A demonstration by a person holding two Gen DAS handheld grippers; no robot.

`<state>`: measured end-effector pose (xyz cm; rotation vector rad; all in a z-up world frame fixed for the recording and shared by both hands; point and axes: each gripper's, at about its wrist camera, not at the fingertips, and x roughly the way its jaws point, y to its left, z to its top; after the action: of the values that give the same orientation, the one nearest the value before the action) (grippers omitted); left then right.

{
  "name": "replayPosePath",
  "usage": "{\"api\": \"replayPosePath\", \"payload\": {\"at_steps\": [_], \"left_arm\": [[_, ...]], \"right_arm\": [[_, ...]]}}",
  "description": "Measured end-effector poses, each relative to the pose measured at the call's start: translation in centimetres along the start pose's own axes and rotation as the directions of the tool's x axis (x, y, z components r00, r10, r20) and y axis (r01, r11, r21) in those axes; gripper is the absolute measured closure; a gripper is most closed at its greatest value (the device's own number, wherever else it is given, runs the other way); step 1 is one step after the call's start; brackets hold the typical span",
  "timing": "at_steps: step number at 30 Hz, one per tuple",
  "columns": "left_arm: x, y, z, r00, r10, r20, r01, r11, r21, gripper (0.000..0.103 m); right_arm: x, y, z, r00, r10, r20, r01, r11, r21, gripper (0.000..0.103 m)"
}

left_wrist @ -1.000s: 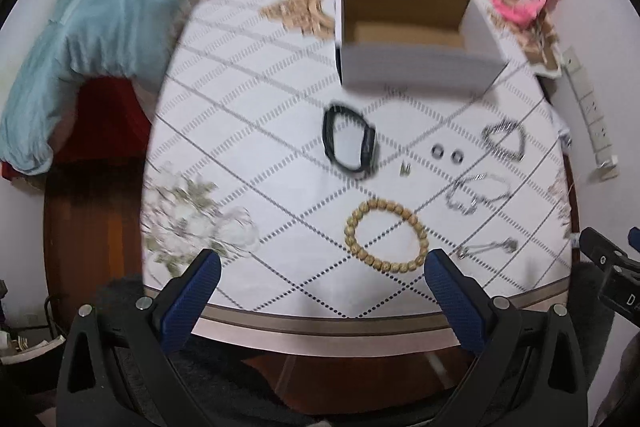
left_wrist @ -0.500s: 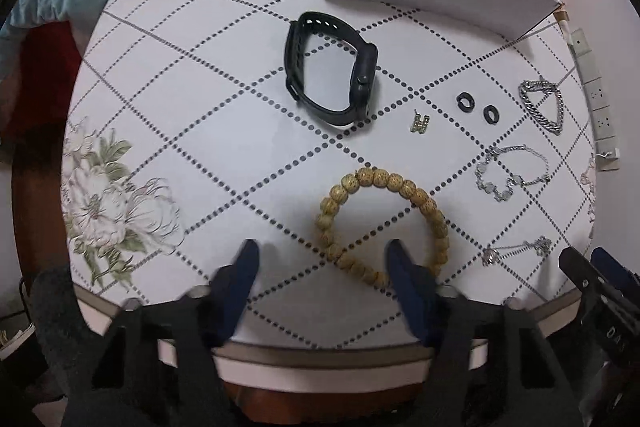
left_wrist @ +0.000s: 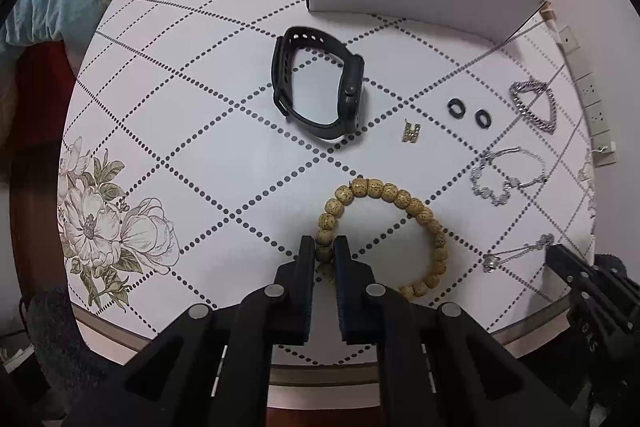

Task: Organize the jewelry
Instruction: 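Close the left gripper on the bead bracelet while the right approaches the silver charm, then close the right gripper on the small silver charm while the left gripper lifts the bead bracelet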

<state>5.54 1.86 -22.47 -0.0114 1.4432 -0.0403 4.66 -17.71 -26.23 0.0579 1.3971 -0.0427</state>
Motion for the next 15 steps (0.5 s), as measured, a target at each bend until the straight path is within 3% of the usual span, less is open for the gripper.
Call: {"api": "replayPosePath", "payload": {"at_steps": [6,15], "left_arm": [[-4.0,1.1,-0.7,0.998,-0.040,0.054,0.040,0.999,-0.002,0.096],[-10.3,2.2,-0.7,0.981,-0.113,0.158,0.112,0.994,0.013,0.096]], "right_arm": [[-1.3,-1.0,0.0,0.998,0.067,0.022,-0.068,0.996,0.051,0.103],[-5.9,-1.1,1.5,0.980,0.167,0.111,-0.172,0.985,0.029,0.103]]}}
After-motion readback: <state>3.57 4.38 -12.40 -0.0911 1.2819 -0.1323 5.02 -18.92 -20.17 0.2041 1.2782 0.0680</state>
